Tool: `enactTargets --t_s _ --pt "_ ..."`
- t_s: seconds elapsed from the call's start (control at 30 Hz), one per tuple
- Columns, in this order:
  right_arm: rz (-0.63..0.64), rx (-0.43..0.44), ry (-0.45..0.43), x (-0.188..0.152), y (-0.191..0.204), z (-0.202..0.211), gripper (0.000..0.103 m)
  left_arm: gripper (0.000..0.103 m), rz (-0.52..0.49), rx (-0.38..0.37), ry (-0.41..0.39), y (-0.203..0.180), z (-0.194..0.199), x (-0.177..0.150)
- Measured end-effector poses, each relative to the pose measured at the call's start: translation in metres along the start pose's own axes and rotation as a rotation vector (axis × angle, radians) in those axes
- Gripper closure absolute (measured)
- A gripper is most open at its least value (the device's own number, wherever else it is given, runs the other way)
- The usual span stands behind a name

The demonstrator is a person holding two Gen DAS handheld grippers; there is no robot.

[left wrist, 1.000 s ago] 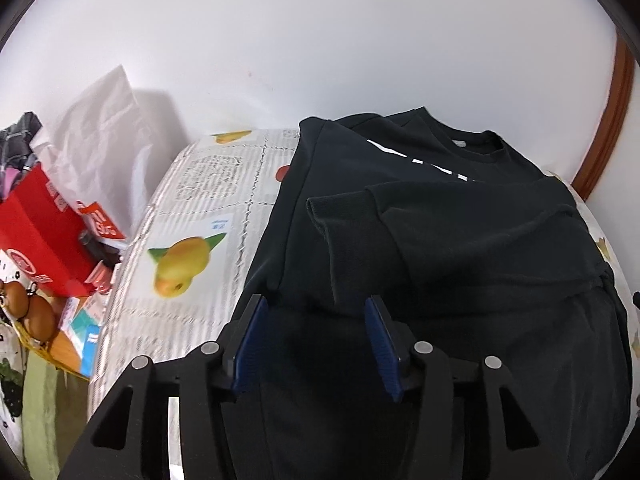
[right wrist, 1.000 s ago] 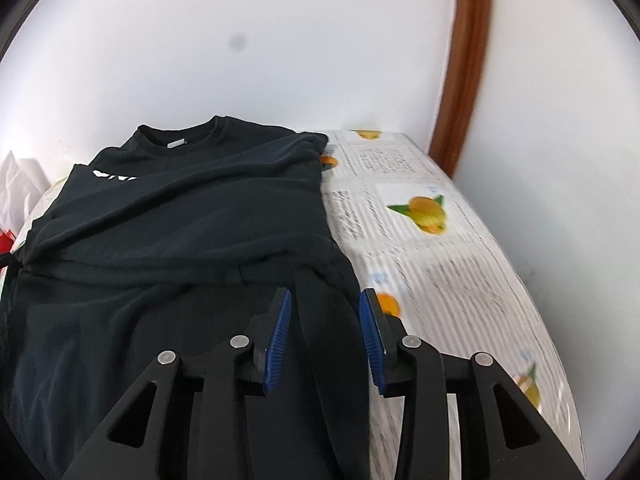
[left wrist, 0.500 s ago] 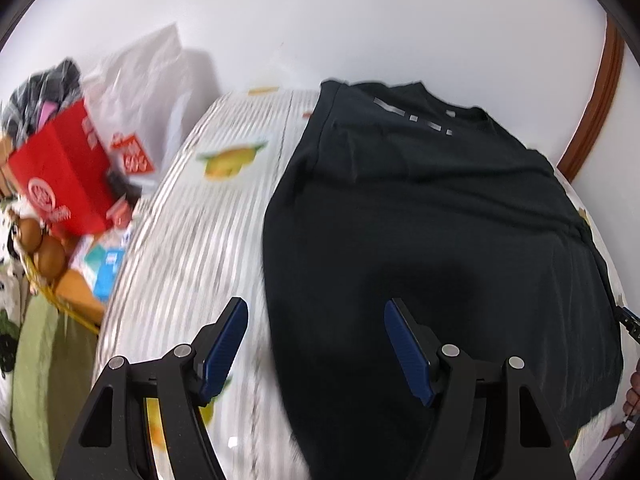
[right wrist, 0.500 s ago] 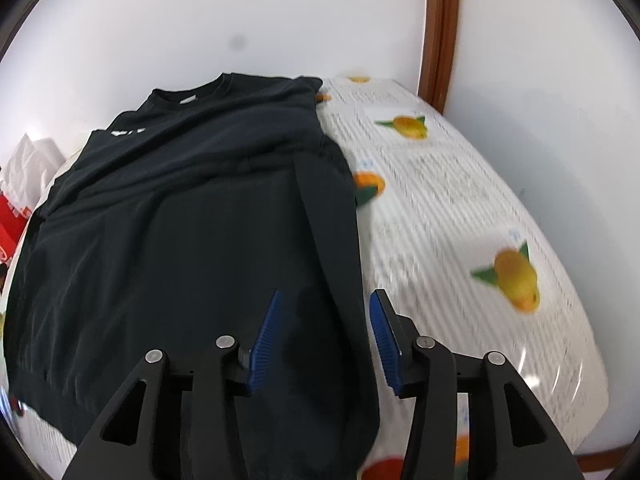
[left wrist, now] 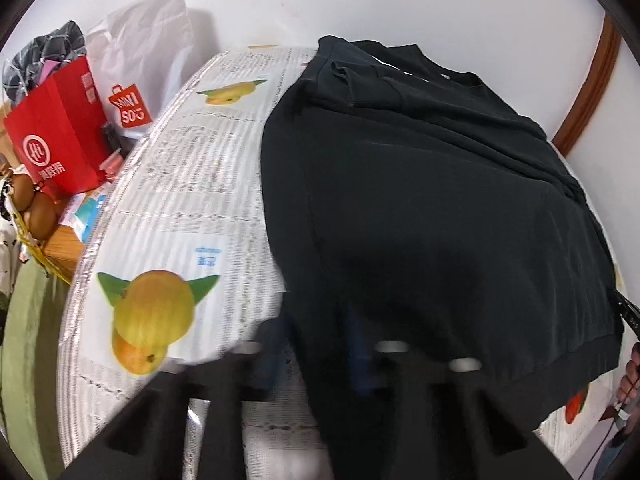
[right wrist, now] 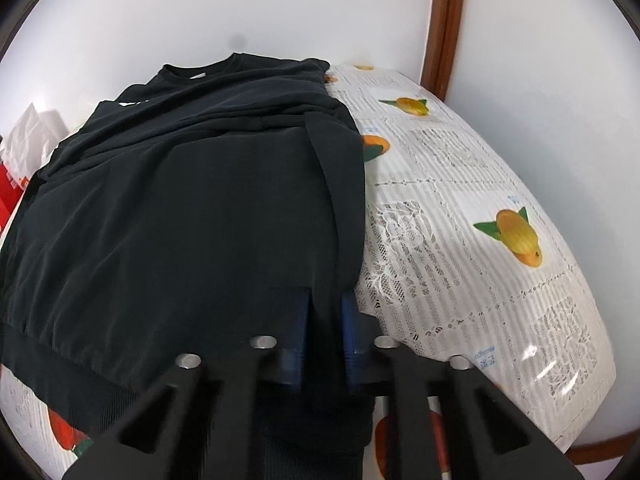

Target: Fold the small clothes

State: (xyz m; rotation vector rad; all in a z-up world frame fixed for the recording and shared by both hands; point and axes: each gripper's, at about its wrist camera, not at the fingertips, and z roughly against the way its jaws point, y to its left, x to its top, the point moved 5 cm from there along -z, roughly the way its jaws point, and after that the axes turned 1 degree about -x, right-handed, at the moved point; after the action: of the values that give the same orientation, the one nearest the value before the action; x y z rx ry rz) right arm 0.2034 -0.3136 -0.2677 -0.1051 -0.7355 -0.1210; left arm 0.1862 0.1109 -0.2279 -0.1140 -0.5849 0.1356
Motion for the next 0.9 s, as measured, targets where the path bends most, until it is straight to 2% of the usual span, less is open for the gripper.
enactTargets --t_s 0.03,0.1,0.2,0.43,0.5,0.63,0.9 --pt "0.004 0.009 -0.01 0.0 -0.001 0.003 0.096 0.094 0.003 -0.003 0.0 -0.001 0.001 0.0" --pt "-0.002 0.029 -0.016 -0.001 -0.006 0.007 0.097 0.096 0.003 0.0 -0.005 -0.002 0.005 -0.002" --pt "-0.029 0.066 -0.017 -0.004 -0.018 0.011 0.097 0.096 0.002 -0.022 -0.005 -0.003 0.012 -0.009" --pt "0.001 0.09 0.001 -0.011 -0.027 0.013 0.094 0.095 0.003 -0.064 0.008 -0.004 0.021 -0.027" --pt "-0.015 0.104 0.005 -0.011 -0.03 0.011 0.087 0.089 0.006 -0.061 0.005 -0.003 0.02 -0.027" --pt "-0.063 0.115 0.017 -0.007 -0.035 0.001 0.065 0.086 0.019 -0.084 -0.007 -0.001 0.016 -0.019" --pt "-0.03 0.114 0.002 -0.001 -0.009 -0.015 0.059 0.078 0.014 -0.07 -0.01 -0.009 0.007 -0.007"
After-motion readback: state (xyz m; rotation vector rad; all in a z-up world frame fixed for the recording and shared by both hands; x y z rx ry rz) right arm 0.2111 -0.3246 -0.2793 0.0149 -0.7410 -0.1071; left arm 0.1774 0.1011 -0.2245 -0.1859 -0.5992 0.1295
